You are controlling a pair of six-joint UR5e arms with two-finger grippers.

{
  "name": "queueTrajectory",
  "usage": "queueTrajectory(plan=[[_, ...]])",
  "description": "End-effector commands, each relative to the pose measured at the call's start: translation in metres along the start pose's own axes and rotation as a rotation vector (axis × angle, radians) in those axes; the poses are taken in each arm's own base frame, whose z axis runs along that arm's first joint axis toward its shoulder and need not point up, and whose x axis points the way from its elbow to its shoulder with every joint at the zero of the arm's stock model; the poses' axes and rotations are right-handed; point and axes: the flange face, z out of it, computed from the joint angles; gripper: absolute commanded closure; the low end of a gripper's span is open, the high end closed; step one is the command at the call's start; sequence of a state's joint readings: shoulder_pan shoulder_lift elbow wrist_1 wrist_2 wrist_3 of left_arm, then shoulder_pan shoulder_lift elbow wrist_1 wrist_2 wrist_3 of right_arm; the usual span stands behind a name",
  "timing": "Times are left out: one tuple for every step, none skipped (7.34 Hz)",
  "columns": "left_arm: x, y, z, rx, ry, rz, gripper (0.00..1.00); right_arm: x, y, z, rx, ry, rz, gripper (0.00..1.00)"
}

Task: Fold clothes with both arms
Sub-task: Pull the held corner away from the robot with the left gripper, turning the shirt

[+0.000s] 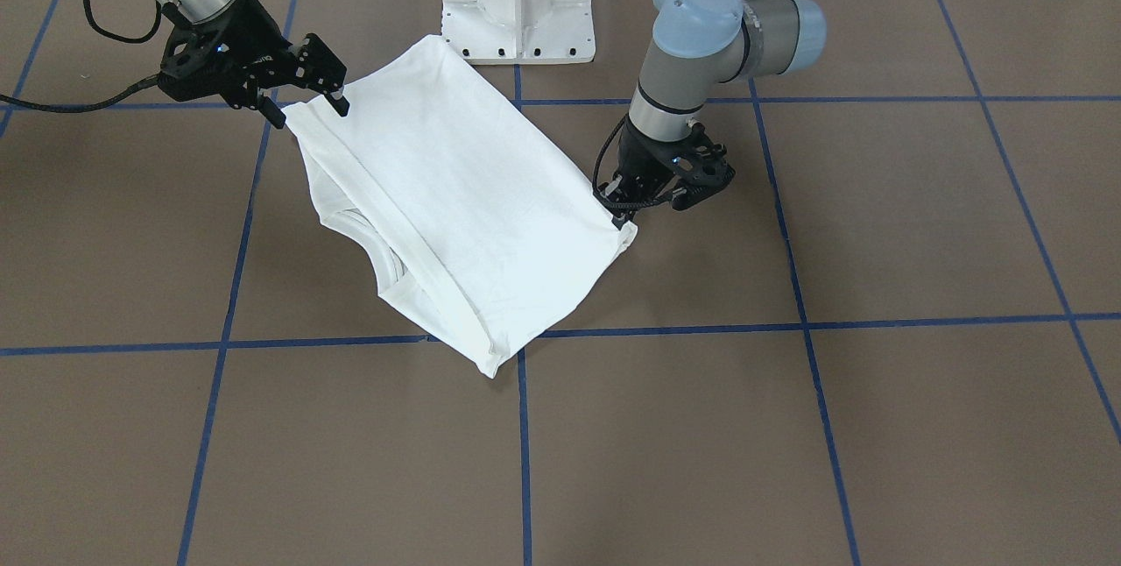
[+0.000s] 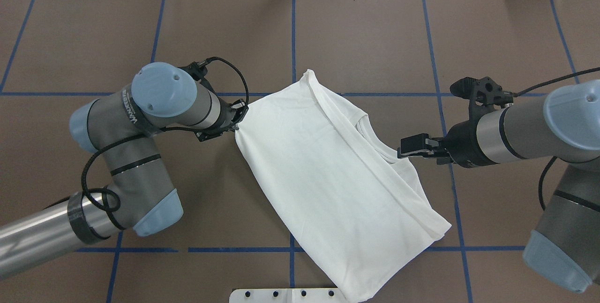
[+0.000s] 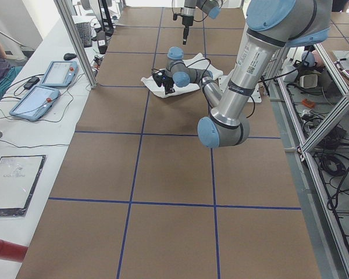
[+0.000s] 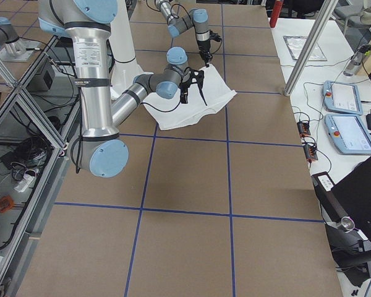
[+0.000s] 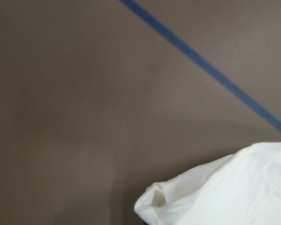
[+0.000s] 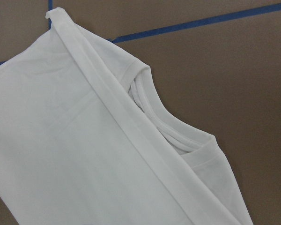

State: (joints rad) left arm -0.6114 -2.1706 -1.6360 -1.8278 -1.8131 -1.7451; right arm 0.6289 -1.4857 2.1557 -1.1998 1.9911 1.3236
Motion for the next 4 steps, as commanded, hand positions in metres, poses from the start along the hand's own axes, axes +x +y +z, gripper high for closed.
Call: queueTrajectory(plan=[[0.039, -0.082, 0.028, 0.103, 0.006, 0.055, 1.00, -0.006, -0.001, -0.001, 0.003, -0.011, -0.005, 0.00], [0.049, -0.116, 0.051, 0.133, 0.030, 0.090, 1.00, -0.007, -0.001, -0.001, 0.003, -0.013, -0.006, 0.00], [0.062, -0.143, 0.059, 0.193, 0.068, 0.132, 1.00, -0.007, -0.002, 0.000, 0.003, -0.011, -0.004, 0.00], [0.073, -0.154, 0.067, 0.247, 0.130, 0.175, 1.00, -0.007, -0.001, 0.001, 0.001, -0.010, -0.004, 0.00]])
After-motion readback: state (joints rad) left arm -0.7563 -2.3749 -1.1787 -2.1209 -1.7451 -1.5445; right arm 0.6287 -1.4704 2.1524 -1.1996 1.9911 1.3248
